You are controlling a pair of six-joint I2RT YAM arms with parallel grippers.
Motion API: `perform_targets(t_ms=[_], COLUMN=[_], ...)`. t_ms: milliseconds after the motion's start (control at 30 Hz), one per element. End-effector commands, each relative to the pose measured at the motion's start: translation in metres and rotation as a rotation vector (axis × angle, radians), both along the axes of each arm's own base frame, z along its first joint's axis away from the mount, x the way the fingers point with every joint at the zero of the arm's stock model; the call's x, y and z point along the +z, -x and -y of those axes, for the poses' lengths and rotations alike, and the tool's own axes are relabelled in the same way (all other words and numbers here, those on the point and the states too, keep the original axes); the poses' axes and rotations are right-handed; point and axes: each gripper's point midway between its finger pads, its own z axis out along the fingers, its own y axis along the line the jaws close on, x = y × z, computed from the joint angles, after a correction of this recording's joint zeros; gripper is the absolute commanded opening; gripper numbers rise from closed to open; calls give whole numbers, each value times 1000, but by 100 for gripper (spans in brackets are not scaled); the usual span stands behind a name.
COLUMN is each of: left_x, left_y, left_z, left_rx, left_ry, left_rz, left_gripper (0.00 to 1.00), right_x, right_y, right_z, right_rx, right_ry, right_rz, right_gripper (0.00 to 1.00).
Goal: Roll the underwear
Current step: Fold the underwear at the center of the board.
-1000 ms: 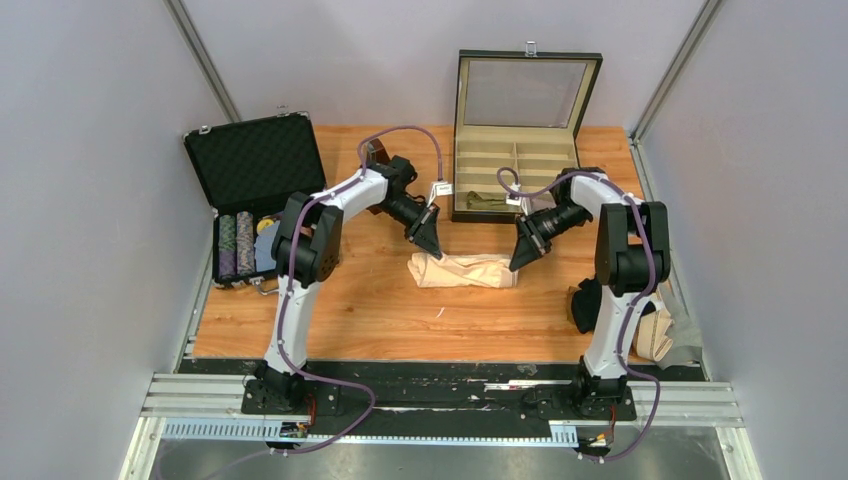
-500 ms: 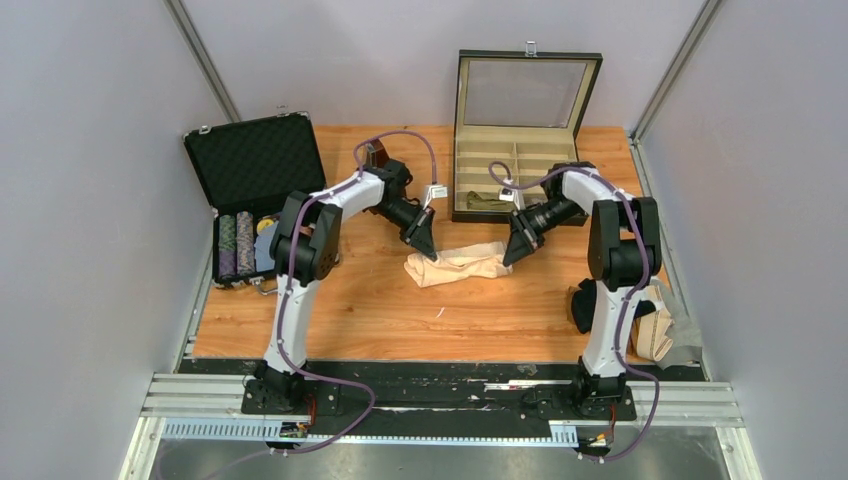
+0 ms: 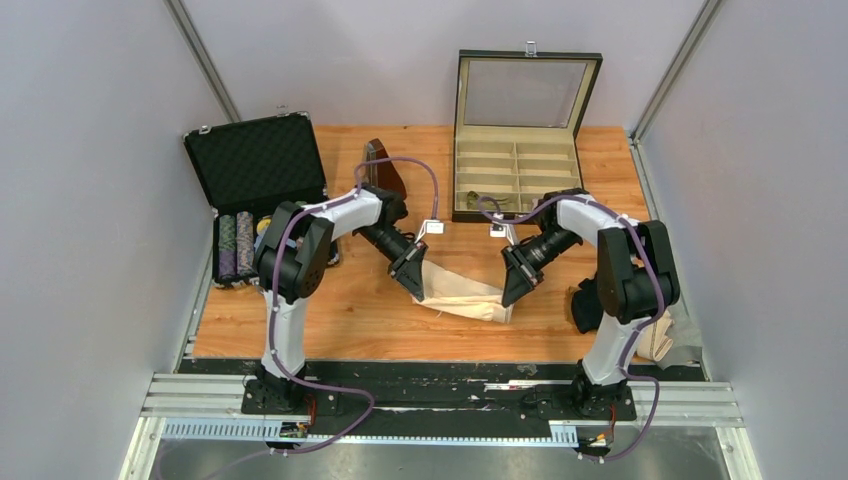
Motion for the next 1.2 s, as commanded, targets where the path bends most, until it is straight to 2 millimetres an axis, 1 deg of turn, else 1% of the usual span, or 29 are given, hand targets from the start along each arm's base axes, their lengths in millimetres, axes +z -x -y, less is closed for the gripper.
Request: perform_targets(t_ms=[0,100,167,200,233,267,300,333,367,400,433,467,500,533,700,867,1000,1033,1067,1100,1133,1167], left_x=[19,22,29,25,28,21,24,17,17,10,9,2,2,-3,-11,-12,-11,-7,-6,1,-1,10], left_y=[-16,-36,-54,-56,-64,-63,-69,-70,-76,-79,-85,-87,-92,-94,-110,-115,-117,-117,-115,-117,-117,-119], left_z=[1,5,12,12,14,14,16,16,18,19,20,20,20,20,20,17,12,10,9,8,7,6], left_rx=[-14,-3,-1,-4,-4,-8,-11,-11,-9,-10,-9,-10,-11,-12,19,50,72,78,80,89,96,108], left_ry=[27,23,33,15,19,0,5,-10,-18,-30,-38,-52,-57,-65,-81,-91,-94,-94,-92,-80,-74,-56], left_rz=[80,115,165,147,168,132,147,120,134,122,140,130,142,137,174,185,186,188,184,202,208,240], left_gripper=[0,0,0,0,0,0,0,0,0,0,0,0,0,0,0,0,0,1,6,10,19,23], right_x=[2,-1,-4,-4,-5,-6,-7,-8,-10,-11,-12,-12,-12,-11,-6,-10,-10,-10,-9,-8,-7,-7], right_y=[-9,-19,-28,-33,-37,-42,-46,-50,-53,-56,-60,-64,-68,-73,-92,-106,-112,-112,-113,-114,-115,-116], right_z=[0,2,5,7,8,10,11,12,13,14,14,14,14,13,9,9,10,10,10,10,10,9], right_rx=[-57,-94,-130,-156,-174,-195,-209,-221,-232,-242,-253,-262,-271,-277,-300,-317,-321,-323,-324,-327,-328,-329], right_ry=[-18,-17,-24,-30,-36,-39,-41,-43,-43,-43,-46,-49,-51,-57,-78,-55,-44,-42,-39,-38,-39,-37], right_rz=[-57,-97,-129,-142,-153,-168,-182,-191,-200,-208,-213,-215,-219,-215,-193,-188,-181,-180,-179,-179,-175,-176], right_gripper=[0,0,0,0,0,0,0,0,0,0,0,0,0,0,0,0,0,0,0,0,0,0])
